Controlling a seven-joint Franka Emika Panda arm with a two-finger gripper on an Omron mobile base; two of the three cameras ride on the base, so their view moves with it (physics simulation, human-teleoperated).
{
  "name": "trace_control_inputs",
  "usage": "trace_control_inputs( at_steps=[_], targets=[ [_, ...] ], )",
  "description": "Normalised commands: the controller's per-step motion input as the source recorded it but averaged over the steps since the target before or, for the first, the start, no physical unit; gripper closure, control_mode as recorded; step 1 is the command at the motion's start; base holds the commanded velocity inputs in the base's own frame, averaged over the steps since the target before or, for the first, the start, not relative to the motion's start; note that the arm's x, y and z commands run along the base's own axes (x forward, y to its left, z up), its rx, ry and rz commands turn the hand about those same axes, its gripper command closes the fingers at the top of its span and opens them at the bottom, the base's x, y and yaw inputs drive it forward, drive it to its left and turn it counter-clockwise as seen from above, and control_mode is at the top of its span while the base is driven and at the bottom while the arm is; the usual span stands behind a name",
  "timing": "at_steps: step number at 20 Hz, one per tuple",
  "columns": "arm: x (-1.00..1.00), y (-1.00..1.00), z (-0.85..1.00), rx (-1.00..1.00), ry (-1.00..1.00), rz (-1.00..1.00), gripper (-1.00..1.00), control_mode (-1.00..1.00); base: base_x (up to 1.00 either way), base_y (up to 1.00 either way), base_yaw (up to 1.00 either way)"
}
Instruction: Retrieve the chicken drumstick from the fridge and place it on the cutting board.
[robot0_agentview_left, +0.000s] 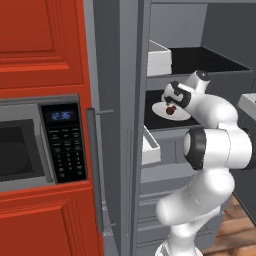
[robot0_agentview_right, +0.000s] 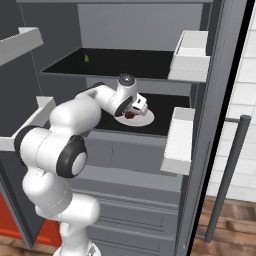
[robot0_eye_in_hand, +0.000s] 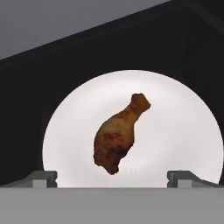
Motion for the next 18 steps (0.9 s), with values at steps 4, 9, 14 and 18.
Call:
trace_control_inputs(
  at_steps=[4,9,14,18],
  targets=[
    [0.42,0.0,-0.1,0.0,0.06,0.0,-1.0,-1.0,0.0,0.0,0.0],
    [0.37,0.0,-0.14,0.0,0.1,0.0,-1.0,-1.0,0.0,0.0,0.0],
    [0.31,0.0,-0.12,0.0,0.14,0.0,-1.0,-1.0,0.0,0.0,0.0],
    [0.25,0.0,-0.13,0.0,0.13,0.0,-1.0,-1.0,0.0,0.0,0.0]
  ],
)
